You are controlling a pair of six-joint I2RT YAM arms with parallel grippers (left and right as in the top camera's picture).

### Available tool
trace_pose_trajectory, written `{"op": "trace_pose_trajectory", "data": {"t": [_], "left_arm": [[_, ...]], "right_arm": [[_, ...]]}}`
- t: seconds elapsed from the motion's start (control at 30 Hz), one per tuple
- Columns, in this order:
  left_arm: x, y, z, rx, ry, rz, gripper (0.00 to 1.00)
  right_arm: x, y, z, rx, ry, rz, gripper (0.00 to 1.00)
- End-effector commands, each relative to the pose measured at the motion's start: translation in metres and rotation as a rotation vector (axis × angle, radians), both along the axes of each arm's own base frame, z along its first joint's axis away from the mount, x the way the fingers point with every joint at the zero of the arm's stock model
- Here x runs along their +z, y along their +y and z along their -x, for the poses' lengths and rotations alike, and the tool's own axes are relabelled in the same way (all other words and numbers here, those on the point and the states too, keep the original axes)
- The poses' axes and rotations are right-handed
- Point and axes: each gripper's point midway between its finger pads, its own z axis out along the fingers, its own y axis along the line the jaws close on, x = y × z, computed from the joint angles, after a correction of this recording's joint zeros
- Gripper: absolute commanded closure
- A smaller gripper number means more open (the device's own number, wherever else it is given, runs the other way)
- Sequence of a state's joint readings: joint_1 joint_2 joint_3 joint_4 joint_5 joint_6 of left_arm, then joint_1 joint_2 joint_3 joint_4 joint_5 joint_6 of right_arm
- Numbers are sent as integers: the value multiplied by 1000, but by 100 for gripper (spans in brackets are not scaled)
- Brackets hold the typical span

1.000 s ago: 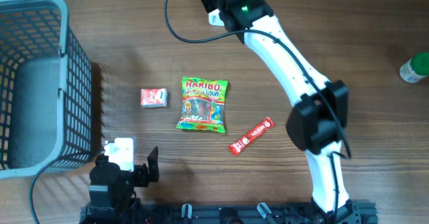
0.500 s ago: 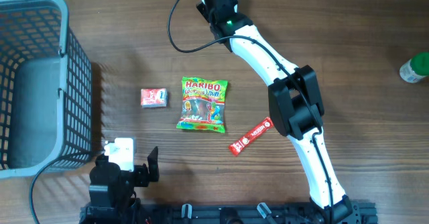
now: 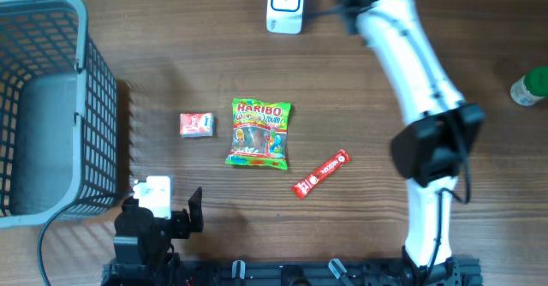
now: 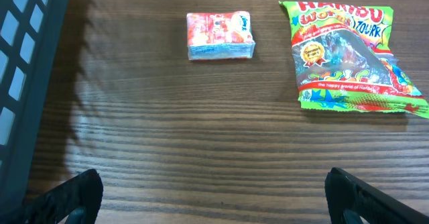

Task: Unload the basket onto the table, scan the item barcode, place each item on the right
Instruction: 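Swing the wipes past the scanner and drop them at the right edge, then grasp the Haribo bag with the right gripper and lift it to the scanner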

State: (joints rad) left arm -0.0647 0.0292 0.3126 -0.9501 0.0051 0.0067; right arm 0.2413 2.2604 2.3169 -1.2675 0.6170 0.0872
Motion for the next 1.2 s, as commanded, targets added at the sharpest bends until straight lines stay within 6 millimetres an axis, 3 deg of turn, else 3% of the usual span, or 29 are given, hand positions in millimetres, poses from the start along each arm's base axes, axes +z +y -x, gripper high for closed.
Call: {"op": "trace_pose_trajectory", "data": {"t": [0.0, 0.03, 0.1, 0.17, 0.27, 0.3, 0.37, 0.4, 0.43, 0.5, 0.57, 0.63, 0.67, 0.73, 0.8, 0.97, 1.07, 1.17], "left_arm": [[-1, 0, 0, -9, -1, -14, 0], [-1, 0, 0, -9, -1, -14, 0], [-1, 0, 0, -9, -1, -14, 0], [-1, 0, 0, -9, -1, -14, 0], [-1, 0, 0, -9, -1, -14, 0], [-1, 0, 0, -9, -1, -14, 0], [-1, 0, 0, -9, -1, -14, 0], [-1, 0, 0, -9, -1, -14, 0], [-1, 0, 0, -9, -1, -14, 0], [-1, 0, 0, -9, -1, -14, 0], [-1, 0, 0, -9, -1, -14, 0], [-1, 0, 0, -9, -1, -14, 0], [-1, 0, 0, -9, -1, -14, 0], [-1, 0, 0, -9, -1, -14, 0], [-1, 0, 0, -9, -1, -14, 0], [-1, 0, 0, -9, -1, -14, 0], [-1, 0, 0, -9, -1, -14, 0], [-1, 0, 0, -9, -1, -14, 0]], "right_arm": [[-38, -96, 4, -280, -8, -121, 96], [-54, -127, 3, -331, -12, -140, 96], [-82, -168, 7, -369, 12, -166, 95], [-111, -214, 26, -476, 30, -173, 95], [-126, -244, 36, -530, 15, -240, 95], [-124, -248, 32, -532, -15, -307, 81], [-115, -254, 27, -531, -47, -348, 44], [-104, -258, 27, -538, -58, -333, 14], [-96, -259, 27, -540, -63, -326, 1], [-70, -248, 19, -551, -114, -379, 1], [-31, -194, 1, -440, -153, -580, 0], [-4, -137, -1, -321, -130, -729, 0], [13, -85, 4, -219, -87, -841, 0], [22, -21, 24, -131, 27, -943, 0], [16, 44, 60, -70, 218, -989, 0], [-19, 175, 124, 167, 481, -854, 0], [-48, 224, 155, 244, 545, -758, 0], [-88, 245, 183, 174, 581, -679, 0]]}}
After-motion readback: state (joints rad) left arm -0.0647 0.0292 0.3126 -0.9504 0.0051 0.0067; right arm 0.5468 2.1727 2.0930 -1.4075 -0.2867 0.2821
